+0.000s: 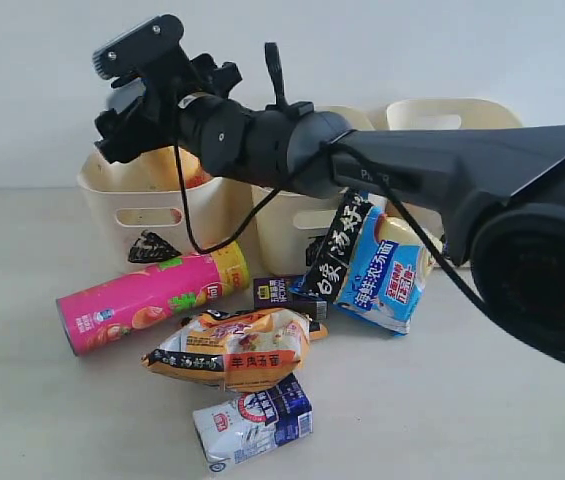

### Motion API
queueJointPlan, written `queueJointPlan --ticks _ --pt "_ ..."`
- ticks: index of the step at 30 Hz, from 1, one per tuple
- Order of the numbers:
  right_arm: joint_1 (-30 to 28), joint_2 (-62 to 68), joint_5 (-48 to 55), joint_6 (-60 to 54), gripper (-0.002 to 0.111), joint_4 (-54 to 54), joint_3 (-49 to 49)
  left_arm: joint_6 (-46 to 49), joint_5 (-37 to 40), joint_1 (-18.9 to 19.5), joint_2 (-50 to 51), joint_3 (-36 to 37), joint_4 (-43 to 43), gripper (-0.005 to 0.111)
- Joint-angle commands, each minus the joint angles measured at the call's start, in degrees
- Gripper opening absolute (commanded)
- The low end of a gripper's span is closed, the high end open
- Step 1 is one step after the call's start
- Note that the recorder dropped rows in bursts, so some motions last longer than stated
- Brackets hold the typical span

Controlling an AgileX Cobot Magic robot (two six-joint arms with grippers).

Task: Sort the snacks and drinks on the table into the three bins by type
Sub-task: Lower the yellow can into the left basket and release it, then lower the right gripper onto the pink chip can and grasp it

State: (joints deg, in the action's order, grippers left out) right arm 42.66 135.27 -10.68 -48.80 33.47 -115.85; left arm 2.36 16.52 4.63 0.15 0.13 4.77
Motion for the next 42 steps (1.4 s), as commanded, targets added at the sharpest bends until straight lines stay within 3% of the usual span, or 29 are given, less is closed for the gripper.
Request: queueJointPlan --ticks 1,6,9,12,17,18,29,33,37,42 --pt "-0.6 -2.1 -1.3 0.7 0.091 0.3 -0.7 0.3 -0.2 0.2 -0.2 -0.1 0.1 0.004" --pt "-0.6 -3.7 -0.7 0.5 0.09 0.4 -0.7 0.3 -0.2 0.2 -0.2 -0.1 0.1 0.004" --pt "-0.6 -5.7 4.0 0.5 0.083 0.5 -0.7 0.3 -0.2 0.2 -0.2 -0.1 0.1 0.004" --pt "-0.6 -8.3 11.8 0.5 0.062 0.5 -0.7 0.3 -0.2 0.2 -0.2 -0.1 0.1 0.004" --pt "-0.6 -12.3 27.8 0.3 0.006 -1.4 -0.7 0.3 -0.2 0.2 -0.2 -0.1 0.1 0.004" --pt "-0.6 -12.9 31.2 0.5 0.0 -1.4 -0.7 0.3 -0.2 0.2 -0.2 -0.1 0.1 0.004" --pt "0.0 -15.8 64.1 0.3 0.0 -7.8 -0.9 0.3 -0.2 0.2 -0.2 -0.1 0.1 0.004" --pt "2.4 -15.8 69.2 0.3 0.002 -16.2 -0.9 0.3 -0.2 0.2 -0.2 -0.1 0.1 0.004" --pt "4.8 -15.7 67.4 -1.6 0.025 -18.8 -0.9 0.3 -0.2 0.2 -0.2 -0.1 0.1 0.004" --pt "7.1 -12.7 61.5 -3.1 0.071 -19.3 -0.9 0.3 -0.2 0.2 -0.2 -0.1 0.1 0.004"
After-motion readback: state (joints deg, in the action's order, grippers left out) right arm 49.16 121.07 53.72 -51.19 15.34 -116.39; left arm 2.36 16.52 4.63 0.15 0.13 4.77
